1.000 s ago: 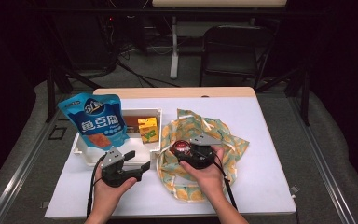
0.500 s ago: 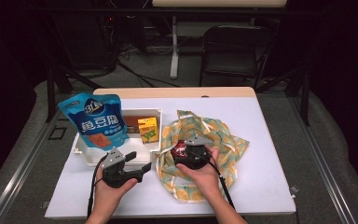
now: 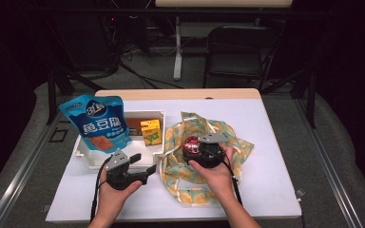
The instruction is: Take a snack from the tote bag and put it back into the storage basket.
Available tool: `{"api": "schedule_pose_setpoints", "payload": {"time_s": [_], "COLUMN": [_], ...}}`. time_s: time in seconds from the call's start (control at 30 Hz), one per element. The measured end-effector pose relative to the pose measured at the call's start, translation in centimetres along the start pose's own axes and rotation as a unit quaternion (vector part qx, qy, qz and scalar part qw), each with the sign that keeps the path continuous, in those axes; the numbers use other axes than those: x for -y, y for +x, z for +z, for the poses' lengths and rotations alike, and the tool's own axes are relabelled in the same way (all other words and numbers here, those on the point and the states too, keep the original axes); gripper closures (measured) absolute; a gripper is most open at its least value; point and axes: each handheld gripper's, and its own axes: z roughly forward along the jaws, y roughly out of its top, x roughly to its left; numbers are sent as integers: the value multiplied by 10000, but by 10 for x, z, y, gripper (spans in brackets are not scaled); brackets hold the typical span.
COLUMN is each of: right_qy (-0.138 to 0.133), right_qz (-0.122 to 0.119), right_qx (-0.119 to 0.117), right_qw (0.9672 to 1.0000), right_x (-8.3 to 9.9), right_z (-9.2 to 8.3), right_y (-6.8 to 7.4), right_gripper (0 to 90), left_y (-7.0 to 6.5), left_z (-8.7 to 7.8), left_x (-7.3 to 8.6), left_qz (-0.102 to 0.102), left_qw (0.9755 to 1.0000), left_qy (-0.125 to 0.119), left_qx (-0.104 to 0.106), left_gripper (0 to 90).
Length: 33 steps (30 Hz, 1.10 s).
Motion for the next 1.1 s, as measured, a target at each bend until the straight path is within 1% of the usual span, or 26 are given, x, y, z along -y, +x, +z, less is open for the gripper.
{"api": "schedule_pose_setpoints", "payload": {"time_s": [0.07,0.13,0.17,0.23,0.3,0.37,0.4,0.47,0.53,0.57,0.67,0.73,0.87,0.93,1.0,1.03,1.07,1.1], "right_qy": [-71,-117,-180,-220,-268,-282,-299,-324,-351,-351,-371,-371,-363,-377,-335,-332,-298,-292], "right_qz": [4,-14,12,-21,-7,-35,-38,-48,-7,-24,-34,-48,-64,-75,-103,-115,-135,-138], "right_qx": [-1,7,-8,-7,-43,-54,-64,-106,-106,-135,-175,-220,-301,-352,-385,-406,-418,-445], "right_qw": [10000,9999,9998,9998,9996,9996,9995,9994,9993,9993,9992,9991,9989,9986,9986,9986,9986,9985], "right_x": [-5,-10,-13,-17,-20,-23,-24,-26,-27,-28,-30,-31,-33,-33,-32,-32,-32,-31], "right_z": [-6,-13,-16,-23,-28,-33,-35,-39,-43,-45,-49,-52,-55,-56,-57,-56,-57,-57], "right_y": [-2,-4,-4,-5,-4,-3,-3,-2,0,0,4,7,13,16,19,21,22,24], "right_gripper": [252,252,252,253,253,253,253,253,253,253,253,253,253,254,253,253,253,253], "left_y": [-2,-4,-6,-9,-12,-16,-18,-21,-26,-28,-34,-39,-46,-48,-51,-53,-54,-55], "left_z": [2,4,5,8,11,14,16,20,24,26,34,39,47,50,53,54,56,57], "left_x": [-2,-5,-6,-8,-11,-15,-16,-20,-22,-23,-25,-27,-29,-30,-31,-31,-31,-32], "left_qz": [43,103,110,152,196,289,293,380,411,451,526,622,704,751,771,795,806,865], "left_qw": [10000,9999,9999,9998,9996,9993,9993,9989,9986,9983,9975,9968,9958,9952,9948,9948,9941,9937], "left_qy": [-35,-10,-32,-48,-78,-130,-147,-141,-148,-143,-101,-92,-77,-106,-170,-188,-166,-156], "left_qx": [23,67,89,133,167,182,198,246,314,338,456,487,578,618,649,613,709,697], "left_gripper": [231,227,222,217,208,209,209,204,193,185,163,156,142,142,142,142,145,147]}}
